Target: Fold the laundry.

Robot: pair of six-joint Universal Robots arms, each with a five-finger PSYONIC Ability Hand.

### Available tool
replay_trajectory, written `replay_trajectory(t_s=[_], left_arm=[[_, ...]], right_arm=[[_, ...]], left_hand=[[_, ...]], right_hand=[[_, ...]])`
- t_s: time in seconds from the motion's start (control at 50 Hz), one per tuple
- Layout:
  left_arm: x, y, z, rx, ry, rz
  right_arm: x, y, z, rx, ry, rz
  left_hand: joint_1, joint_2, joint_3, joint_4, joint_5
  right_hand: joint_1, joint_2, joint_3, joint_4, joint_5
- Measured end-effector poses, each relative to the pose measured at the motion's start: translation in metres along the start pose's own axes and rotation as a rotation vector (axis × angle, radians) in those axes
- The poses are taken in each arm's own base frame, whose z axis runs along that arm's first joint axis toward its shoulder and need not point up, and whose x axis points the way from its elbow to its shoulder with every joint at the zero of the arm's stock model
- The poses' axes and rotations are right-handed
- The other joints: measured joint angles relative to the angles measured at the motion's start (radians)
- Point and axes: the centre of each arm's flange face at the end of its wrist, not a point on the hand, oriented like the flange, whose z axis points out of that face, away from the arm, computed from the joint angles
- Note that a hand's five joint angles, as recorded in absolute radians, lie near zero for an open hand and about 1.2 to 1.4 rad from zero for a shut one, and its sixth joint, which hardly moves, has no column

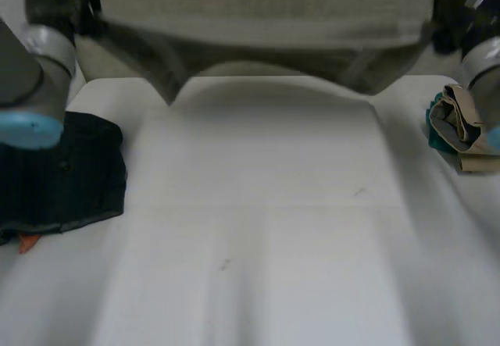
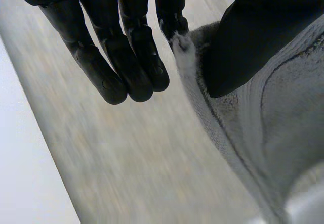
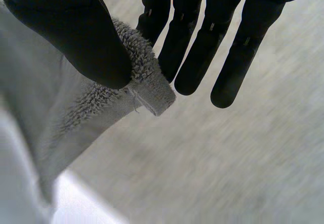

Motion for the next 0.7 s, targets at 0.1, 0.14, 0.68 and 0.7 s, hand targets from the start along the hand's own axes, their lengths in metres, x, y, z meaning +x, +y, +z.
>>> replay_trajectory(t_s=[0.1, 0.14, 0.68, 0.7], left_arm=[[0.011, 0.05, -0.025, -0.163, 0.07, 0.064], [0.016, 0.068, -0.039, -0.228, 0.115, 0.108], [0.025, 0.042, -0.177, -0.749, 0.545, 0.518], [0.026, 0.043, -0.168, -0.722, 0.52, 0.507]], right_arm=[[-0.018, 0.05, -0.018, -0.21, -0.088, -0.042], [-0.023, 0.07, -0.029, -0.309, -0.128, -0.062], [0.002, 0.089, -0.158, -0.823, -0.464, -0.456], [0.002, 0.09, -0.155, -0.817, -0.455, -0.447]], left_hand=[[0.0, 0.0, 0.0, 0.0, 0.0], [0.0, 0.0, 0.0, 0.0, 0.0], [0.0, 0.0, 0.0, 0.0, 0.0], [0.0, 0.0, 0.0, 0.0, 0.0]], right_hand=[[0.0, 0.0, 0.0, 0.0, 0.0], [0.0, 0.0, 0.0, 0.0, 0.0], [0.0, 0.0, 0.0, 0.0, 0.01], [0.0, 0.0, 0.0, 0.0, 0.01]])
